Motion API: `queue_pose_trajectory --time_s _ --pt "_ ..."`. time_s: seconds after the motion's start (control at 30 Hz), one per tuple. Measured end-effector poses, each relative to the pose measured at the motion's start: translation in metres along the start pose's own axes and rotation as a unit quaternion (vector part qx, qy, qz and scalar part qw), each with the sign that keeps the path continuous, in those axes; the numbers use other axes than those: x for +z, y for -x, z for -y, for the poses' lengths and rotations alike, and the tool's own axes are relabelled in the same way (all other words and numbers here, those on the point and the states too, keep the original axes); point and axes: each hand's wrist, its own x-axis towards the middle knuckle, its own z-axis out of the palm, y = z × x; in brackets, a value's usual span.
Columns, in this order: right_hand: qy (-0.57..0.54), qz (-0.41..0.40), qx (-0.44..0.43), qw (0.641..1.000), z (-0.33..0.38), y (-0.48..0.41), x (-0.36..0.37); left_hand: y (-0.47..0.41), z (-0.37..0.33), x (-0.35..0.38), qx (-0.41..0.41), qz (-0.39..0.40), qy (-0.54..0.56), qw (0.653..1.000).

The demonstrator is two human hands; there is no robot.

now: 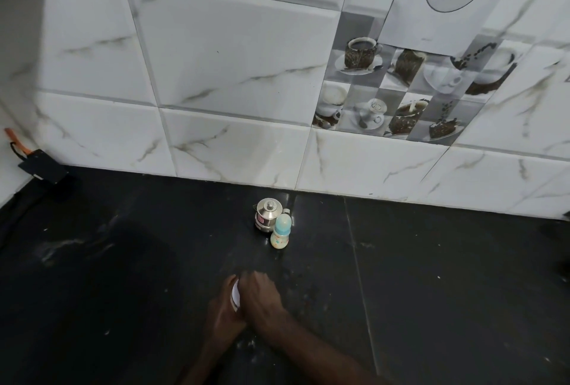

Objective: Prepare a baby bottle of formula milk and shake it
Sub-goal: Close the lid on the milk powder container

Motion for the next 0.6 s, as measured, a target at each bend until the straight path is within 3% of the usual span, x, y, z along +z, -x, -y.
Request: queue_pose_trajectory --time_s 0.07,0.1,0.17,0.2,0.33,0.6 --pt "-0.016 0.02 0.016 1.0 -0.006 0.0 -0.002 0.009 0.0 -0.01 -0.056 0.003 0.009 0.998" --pt "-0.026 0.018 0.023 0.999 -0.011 -0.001 -0.003 0.012 0.007 -0.007 -0.043 -0.035 0.029 0.998" --pt "-0.046 0.012 0.025 0.999 -0.02 0.002 -0.007 0.01 -0.011 -0.012 0.0 0.003 0.063 0.998" --pt "-0.06 0.007 0.034 0.998 -0.024 0.005 -0.009 0.011 -0.025 -0.014 -0.054 0.011 0.057 0.997" --pt "-0.147 -0.077 0.079 0.983 -0.042 0.014 -0.008 -0.011 -0.034 -0.02 -0.019 -0.033 0.086 0.996" --pt "-0.135 -0.082 0.128 0.979 -0.064 0.027 0.005 -0.076 -0.057 -0.024 -0.019 -0.057 0.092 0.994"
